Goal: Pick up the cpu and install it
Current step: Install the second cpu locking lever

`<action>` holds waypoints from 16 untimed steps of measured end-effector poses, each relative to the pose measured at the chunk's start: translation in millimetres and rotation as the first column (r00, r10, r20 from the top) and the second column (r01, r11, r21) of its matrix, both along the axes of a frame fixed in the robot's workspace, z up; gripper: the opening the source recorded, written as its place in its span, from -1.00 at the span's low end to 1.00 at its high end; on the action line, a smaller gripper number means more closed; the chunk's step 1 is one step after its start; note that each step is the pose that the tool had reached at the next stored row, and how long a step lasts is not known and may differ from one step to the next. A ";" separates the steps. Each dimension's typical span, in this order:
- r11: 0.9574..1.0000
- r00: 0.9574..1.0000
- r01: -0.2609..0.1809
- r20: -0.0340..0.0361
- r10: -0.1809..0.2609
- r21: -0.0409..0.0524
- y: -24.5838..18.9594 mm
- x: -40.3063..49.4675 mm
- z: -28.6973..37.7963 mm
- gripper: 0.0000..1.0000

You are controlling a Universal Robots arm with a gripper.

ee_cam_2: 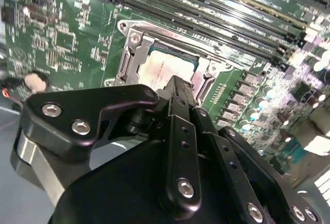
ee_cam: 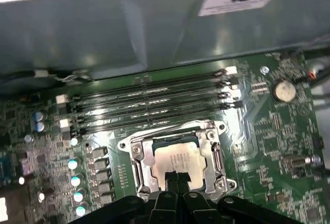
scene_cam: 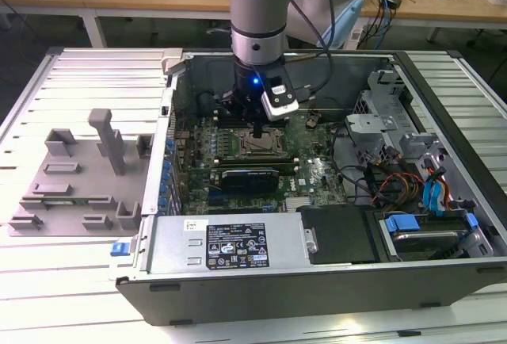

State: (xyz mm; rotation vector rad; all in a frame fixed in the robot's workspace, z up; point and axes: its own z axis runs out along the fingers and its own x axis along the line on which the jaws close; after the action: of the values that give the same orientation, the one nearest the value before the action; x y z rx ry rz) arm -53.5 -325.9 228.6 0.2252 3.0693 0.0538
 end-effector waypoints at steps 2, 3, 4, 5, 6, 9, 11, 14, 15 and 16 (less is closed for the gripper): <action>0.997 0.997 -0.072 0.000 0.072 0.000 0.0 0.0 0.0 -0.79; 0.996 0.996 -0.092 0.000 0.092 0.000 0.0 0.1 0.0 -0.79; 0.995 0.995 -0.101 0.000 0.101 0.000 0.0 0.3 -0.1 -0.79; 0.995 0.995 -0.101 0.000 0.101 0.000 0.0 0.3 0.0 -0.79; 0.995 0.995 -0.101 0.000 0.101 0.000 -0.1 0.3 0.9 -0.79; 0.995 0.995 -0.101 0.000 0.101 0.000 0.0 0.6 10.0 -0.79; 0.995 0.995 -0.101 0.000 0.101 0.000 0.0 0.7 13.9 -0.79; 0.995 0.995 -0.102 0.000 0.102 0.000 -0.3 5.6 14.2 -0.79; 0.995 0.995 -0.103 0.000 0.103 0.000 -0.6 7.1 14.2 -0.79; 0.995 0.995 -0.103 0.000 0.103 0.000 -1.2 8.2 14.1 -0.79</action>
State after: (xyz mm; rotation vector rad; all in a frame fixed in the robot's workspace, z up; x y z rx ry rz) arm -45.4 -327.1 242.8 0.0665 3.0787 0.0588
